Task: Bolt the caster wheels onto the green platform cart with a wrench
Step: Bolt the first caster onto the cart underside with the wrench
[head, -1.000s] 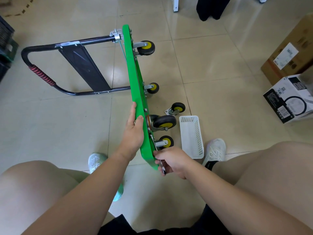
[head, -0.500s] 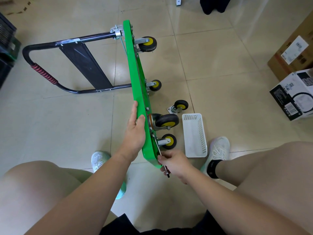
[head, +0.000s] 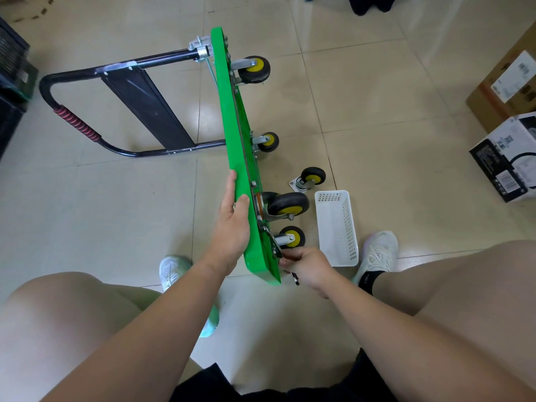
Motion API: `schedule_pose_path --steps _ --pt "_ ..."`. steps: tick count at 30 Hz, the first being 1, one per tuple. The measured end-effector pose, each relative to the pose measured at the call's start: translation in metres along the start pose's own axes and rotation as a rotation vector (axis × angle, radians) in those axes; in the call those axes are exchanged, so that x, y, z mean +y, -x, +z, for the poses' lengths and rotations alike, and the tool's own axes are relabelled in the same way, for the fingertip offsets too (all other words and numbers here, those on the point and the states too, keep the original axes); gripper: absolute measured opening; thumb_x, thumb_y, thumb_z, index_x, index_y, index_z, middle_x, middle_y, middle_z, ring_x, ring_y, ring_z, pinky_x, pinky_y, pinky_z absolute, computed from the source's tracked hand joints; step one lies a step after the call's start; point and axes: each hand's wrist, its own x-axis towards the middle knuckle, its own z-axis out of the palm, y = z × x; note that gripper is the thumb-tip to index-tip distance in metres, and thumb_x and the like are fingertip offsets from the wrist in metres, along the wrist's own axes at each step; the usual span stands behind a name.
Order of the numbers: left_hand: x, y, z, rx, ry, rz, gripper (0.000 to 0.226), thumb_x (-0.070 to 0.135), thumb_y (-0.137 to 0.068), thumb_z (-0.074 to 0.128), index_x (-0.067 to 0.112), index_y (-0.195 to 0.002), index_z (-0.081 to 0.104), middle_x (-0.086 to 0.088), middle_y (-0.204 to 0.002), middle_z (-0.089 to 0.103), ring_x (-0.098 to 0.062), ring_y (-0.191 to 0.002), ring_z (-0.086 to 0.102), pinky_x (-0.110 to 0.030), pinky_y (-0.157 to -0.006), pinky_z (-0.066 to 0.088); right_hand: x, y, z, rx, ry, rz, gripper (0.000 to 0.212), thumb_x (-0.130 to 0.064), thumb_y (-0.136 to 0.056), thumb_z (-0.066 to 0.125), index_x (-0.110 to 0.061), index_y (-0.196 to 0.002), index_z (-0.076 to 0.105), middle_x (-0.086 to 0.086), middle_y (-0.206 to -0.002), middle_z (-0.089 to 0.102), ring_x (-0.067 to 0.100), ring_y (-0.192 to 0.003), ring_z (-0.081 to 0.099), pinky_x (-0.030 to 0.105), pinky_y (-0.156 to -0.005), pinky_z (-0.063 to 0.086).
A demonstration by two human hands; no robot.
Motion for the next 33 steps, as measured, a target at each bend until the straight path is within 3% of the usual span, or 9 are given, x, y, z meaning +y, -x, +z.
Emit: schedule_pose_path --steps 4,7,16,22,33 --pt "-0.003 -0.002 -0.001 -0.006 0.016 0.001 0.054 0.033 -0.109 0.034 0.067 -0.150 0.025 0.019 -0.151 0.051 -0.012 -0.130 0.058 -0.046 -0.113 0.047 -0.001 0.015 -0.005 0.027 -0.053 0.007 0.028 -0.014 -0.092 0.070 -0.015 -0.120 0.071 -0.008 -0.090 0.073 0.008 -0.075 0.067 0.017 -0.069 0.051" --pt "-0.002 -0.002 0.001 0.001 0.009 -0.003 0.053 0.033 -0.110 0.034 0.069 -0.148 0.026 0.019 -0.152 0.050 -0.011 -0.132 0.056 -0.045 -0.115 0.045 0.000 0.026 -0.003 -0.007 -0.112 0.002 0.026 -0.016 -0.093 0.069 -0.016 -0.119 0.072 -0.001 -0.088 0.074 0.010 -0.066 0.065 0.033 -0.070 0.055" --pt "0.000 0.001 0.001 0.003 0.018 -0.005 0.055 0.034 -0.110 0.033 0.087 -0.123 0.030 0.017 -0.150 0.053 -0.014 -0.129 0.058 -0.048 -0.112 0.047 -0.013 0.044 0.006 -0.034 -0.274 0.041 0.026 -0.019 -0.095 0.068 -0.005 -0.117 0.070 0.009 -0.083 0.065 0.018 -0.060 0.059 0.033 -0.058 0.056" --pt "-0.004 -0.002 0.000 0.001 0.006 -0.005 0.053 0.036 -0.107 0.034 0.071 -0.146 0.027 0.019 -0.149 0.054 -0.012 -0.130 0.058 -0.046 -0.114 0.045 -0.024 0.050 0.009 -0.060 -0.384 0.041 0.019 -0.021 -0.092 0.071 -0.003 -0.100 0.072 0.009 -0.073 0.063 0.018 -0.053 0.056 0.031 -0.051 0.052" --pt "-0.005 -0.003 -0.001 0.008 -0.008 0.000 0.052 0.036 -0.107 0.034 0.070 -0.146 0.027 0.022 -0.149 0.053 -0.008 -0.129 0.057 -0.043 -0.116 0.044 -0.031 0.050 0.013 -0.080 -0.392 0.100 0.026 -0.021 -0.092 0.072 0.003 -0.098 0.068 0.012 -0.074 0.059 0.020 -0.050 0.056 0.030 -0.048 0.049"
